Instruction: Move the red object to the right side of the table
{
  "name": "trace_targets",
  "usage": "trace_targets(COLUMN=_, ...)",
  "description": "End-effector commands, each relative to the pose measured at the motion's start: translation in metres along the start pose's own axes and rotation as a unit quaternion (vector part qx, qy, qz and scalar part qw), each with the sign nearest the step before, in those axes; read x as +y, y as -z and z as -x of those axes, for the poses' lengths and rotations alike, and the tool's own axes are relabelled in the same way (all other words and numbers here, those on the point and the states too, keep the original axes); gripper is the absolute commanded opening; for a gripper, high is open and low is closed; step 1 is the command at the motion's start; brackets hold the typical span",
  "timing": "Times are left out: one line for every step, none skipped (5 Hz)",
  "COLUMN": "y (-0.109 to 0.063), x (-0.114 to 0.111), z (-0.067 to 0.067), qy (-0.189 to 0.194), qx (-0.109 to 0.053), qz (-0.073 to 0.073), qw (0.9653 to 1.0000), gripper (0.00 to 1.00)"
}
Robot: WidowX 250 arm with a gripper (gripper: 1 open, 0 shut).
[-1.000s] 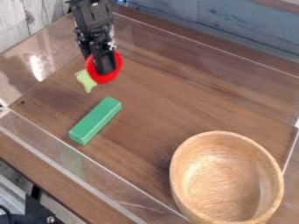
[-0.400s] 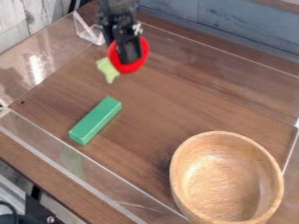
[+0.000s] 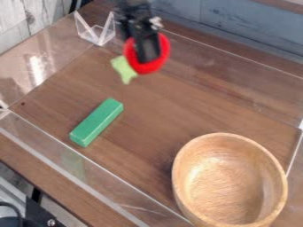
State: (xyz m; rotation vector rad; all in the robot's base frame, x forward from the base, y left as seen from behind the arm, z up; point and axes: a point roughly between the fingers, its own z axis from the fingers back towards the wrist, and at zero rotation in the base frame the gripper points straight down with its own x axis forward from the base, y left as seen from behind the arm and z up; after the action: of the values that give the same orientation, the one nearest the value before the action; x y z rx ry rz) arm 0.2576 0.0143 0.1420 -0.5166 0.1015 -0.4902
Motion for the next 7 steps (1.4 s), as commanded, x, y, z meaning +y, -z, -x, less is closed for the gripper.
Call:
trace_targets(y=0.01, x=-0.017, z=-0.008, qy=0.07, qx=0.025, qz=0.002, qw=0.9972, gripper=0.0)
trace_targets(y=0.026, x=-0.019, z=-0.013, qy=0.121, qx=0.062, qz=0.015, qw=0.9906, gripper=0.0)
trace_targets(y=0.038, x=-0.026, z=-0.015, qy=0.136, qx=0.074, qz=0.025, qw=0.9876, gripper=0.0)
trace_targets(y=0.056, x=-0.038, z=-0.017, qy=0.152, qx=0.087, qz=0.038, qw=0.9839, gripper=0.0)
trace_targets(y=0.069, x=-0.036, z=-0.016, qy=0.129, qx=0.079, qz=0.045, qw=0.9874, gripper=0.0)
trace_targets(y=0.071, x=-0.032, z=-0.017, qy=0.092, qx=0.06, qz=0.048, qw=0.9928, gripper=0.0)
trace_targets(y=0.075, x=-0.021, z=-0.01, qy=0.055, qx=0.04, qz=0.05, qw=0.9964, gripper=0.0)
